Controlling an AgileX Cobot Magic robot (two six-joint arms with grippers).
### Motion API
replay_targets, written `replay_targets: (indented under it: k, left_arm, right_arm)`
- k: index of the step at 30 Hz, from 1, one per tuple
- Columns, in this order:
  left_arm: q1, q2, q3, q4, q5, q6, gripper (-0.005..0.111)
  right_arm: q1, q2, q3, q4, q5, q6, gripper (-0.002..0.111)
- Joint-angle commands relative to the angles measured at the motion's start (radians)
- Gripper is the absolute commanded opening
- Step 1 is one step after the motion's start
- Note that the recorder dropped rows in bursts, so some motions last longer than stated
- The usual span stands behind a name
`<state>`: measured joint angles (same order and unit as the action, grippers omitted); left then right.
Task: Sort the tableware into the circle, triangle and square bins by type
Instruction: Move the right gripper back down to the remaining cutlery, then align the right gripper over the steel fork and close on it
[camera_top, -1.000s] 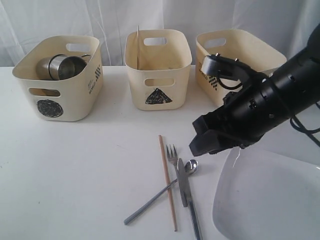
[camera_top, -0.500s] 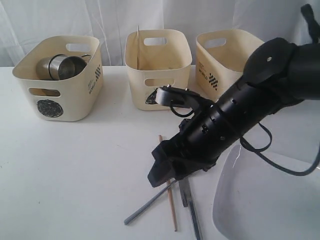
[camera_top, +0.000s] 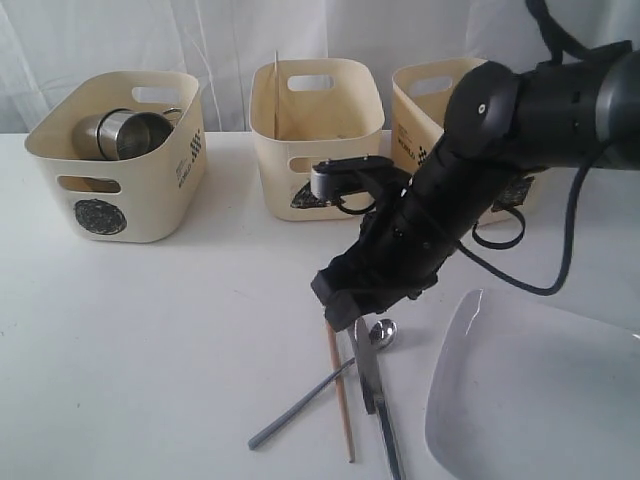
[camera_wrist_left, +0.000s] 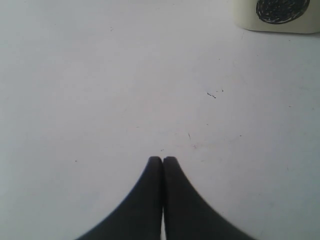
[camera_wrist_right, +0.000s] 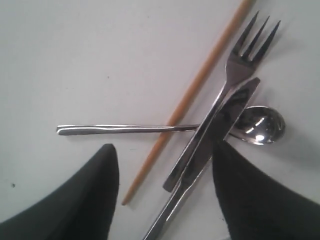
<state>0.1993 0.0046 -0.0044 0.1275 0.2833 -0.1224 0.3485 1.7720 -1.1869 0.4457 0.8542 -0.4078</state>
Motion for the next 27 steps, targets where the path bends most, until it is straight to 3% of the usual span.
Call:
replay_targets:
  k: [1, 14, 27]
  left_arm:
    - [-0.005, -0.005, 0.004, 0.001, -0.001, -0.001, 0.0]
    - [-0.005, -0.005, 0.004, 0.001, -0.001, -0.001, 0.0]
    - [-0.005, -0.005, 0.004, 0.001, -0.001, -0.001, 0.0]
  right_arm:
    - [0.001, 0.057, -0.005, -0.129, 0.023, 0.137, 0.053]
    - [0.007, 0.14, -0.001, -0.058, 0.075, 0.149, 0.053]
    - [0.052, 0.142, 0.001, -0.026, -0.043, 0.184, 0.047]
